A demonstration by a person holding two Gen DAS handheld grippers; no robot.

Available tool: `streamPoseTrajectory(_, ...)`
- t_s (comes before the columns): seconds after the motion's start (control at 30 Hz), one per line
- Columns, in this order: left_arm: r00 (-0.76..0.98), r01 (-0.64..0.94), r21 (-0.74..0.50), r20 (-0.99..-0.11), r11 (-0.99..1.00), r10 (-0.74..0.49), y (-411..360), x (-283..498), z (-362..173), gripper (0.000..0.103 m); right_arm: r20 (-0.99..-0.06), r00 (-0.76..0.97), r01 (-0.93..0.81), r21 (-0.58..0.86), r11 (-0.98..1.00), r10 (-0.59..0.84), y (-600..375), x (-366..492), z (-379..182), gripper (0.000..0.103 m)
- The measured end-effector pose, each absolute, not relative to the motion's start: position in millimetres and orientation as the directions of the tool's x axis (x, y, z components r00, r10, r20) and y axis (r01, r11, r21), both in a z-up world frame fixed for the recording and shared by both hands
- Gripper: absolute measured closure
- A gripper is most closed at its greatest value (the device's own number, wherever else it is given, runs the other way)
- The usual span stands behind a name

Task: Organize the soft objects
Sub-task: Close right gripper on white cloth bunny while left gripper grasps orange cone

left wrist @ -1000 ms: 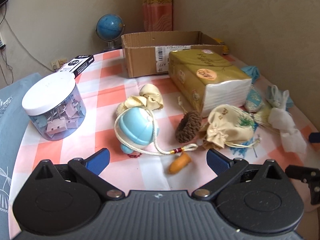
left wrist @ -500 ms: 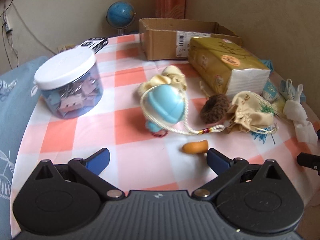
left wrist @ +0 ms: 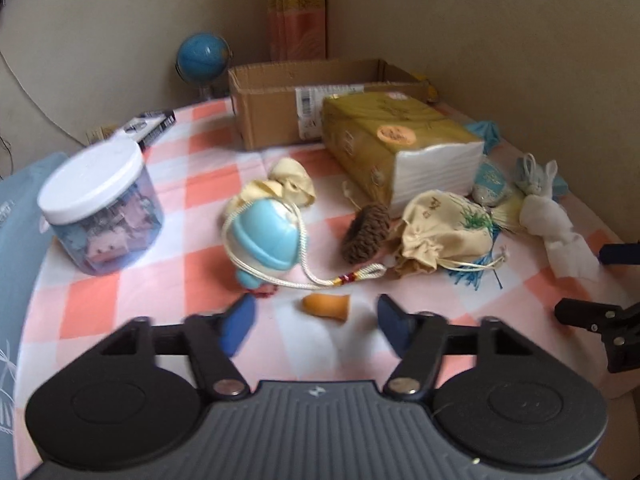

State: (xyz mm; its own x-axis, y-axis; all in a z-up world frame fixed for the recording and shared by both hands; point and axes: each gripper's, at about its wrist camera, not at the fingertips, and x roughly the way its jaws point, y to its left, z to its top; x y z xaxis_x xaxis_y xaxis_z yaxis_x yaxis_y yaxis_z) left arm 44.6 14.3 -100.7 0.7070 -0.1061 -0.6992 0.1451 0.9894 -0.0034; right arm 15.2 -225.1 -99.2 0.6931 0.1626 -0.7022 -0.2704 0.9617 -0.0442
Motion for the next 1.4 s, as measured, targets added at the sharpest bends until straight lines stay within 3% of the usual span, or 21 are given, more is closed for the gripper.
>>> streamPoseTrajectory(0.27, 0.717, 0.164, -0.006, -0.686, 0.986, -0.124, 12, 48, -103, 0.059, -0.694, 0.698, -0.287, -0.043, 0.957, 0.179, -226, 16, -99, 0.0)
streamPoseTrajectory(0.33, 0.718, 0.168, -0.002, -0.685, 0.986, -0.124, 11, 47, -102, 0.071, -0.692, 0.698, -0.292, -0.043, 0.955, 0.182, -226, 16, -100, 0.0)
streamPoseTrajectory(0.43, 0.715, 0.178, -0.002, -0.687, 0.984, -0.13, 10, 47, -100, 0.078, -0.694, 0.696, -0.297, -0.044, 0.954, 0.185, -225, 19, -100, 0.0)
streamPoseTrajectory(0.67, 0.707, 0.197, -0.005, -0.692, 0.98, -0.145, 11, 45, -101, 0.078, -0.688, 0.704, -0.305, -0.068, 0.95, 0.177, -218, 27, -95, 0.001)
streamPoseTrajectory(0.93, 0.697, 0.223, -0.007, -0.698, 0.975, -0.164, 10, 46, -100, 0.078, -0.661, 0.729, -0.3, -0.076, 0.951, 0.177, -209, 45, -84, 0.029)
streamPoseTrajectory(1.2, 0.677, 0.257, -0.017, -0.71, 0.966, -0.192, 12, 44, -97, 0.079, -0.681, 0.719, -0.3, -0.124, 0.946, 0.139, -200, 55, -89, 0.064)
streamPoseTrajectory(1.4, 0.67, 0.298, 0.005, -0.714, 0.954, -0.206, 13, 39, -89, 0.079, -0.671, 0.73, -0.298, -0.141, 0.944, 0.13, -200, 48, -79, 0.067)
